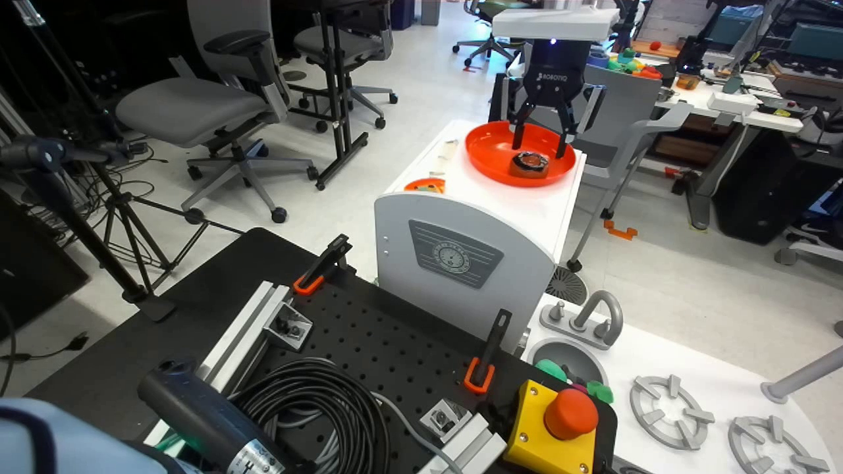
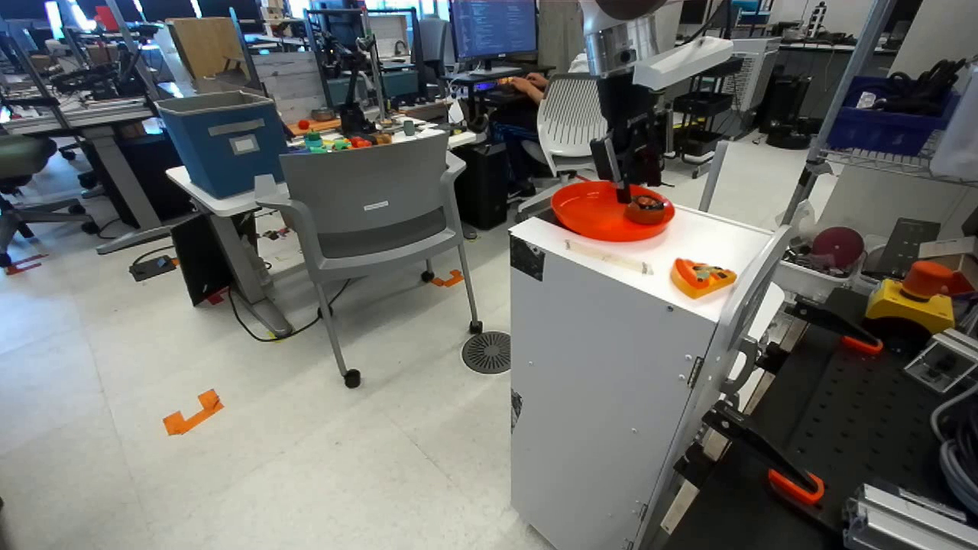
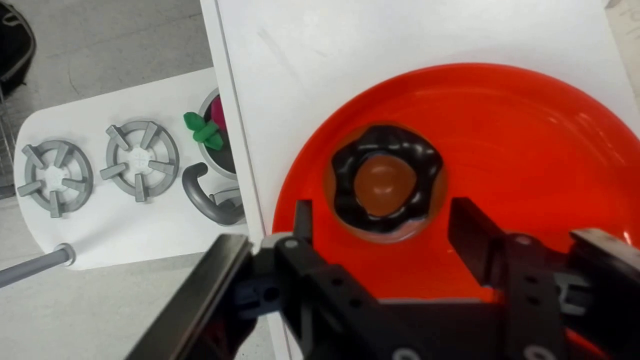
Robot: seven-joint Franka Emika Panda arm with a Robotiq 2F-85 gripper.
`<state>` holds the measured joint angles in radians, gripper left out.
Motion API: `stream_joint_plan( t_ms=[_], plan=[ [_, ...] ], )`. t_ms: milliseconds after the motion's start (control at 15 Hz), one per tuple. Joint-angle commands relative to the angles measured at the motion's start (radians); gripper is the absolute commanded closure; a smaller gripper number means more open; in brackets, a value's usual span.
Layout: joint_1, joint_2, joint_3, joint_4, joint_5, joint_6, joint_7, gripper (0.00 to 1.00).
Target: Remove the donut from the plate
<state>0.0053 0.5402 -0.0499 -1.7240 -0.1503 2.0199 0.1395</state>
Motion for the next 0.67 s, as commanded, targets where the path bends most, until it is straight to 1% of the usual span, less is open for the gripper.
stream_joint_plan(
  t_ms=[0,333,400,467,533,600],
  plan=[
    [-0.004,0.012,0.003,0.02,0.013,0.002,-0.029,0.61],
    [-0.004,0.011,0.003,0.02,0.01,0.008,-0.042,0.98],
    [-0.004,0.011,0.003,0.021,0.01,0.008,-0.043,0.99],
    [-0.004,0.011,0.003,0.02,0.011,0.007,-0.043,0.78],
    [-0.004,0.011,0.003,0.021,0.012,0.004,-0.042,0.67],
    [-0.004,0.011,0.003,0.022,0.013,0.003,-0.041,0.66]
  ],
)
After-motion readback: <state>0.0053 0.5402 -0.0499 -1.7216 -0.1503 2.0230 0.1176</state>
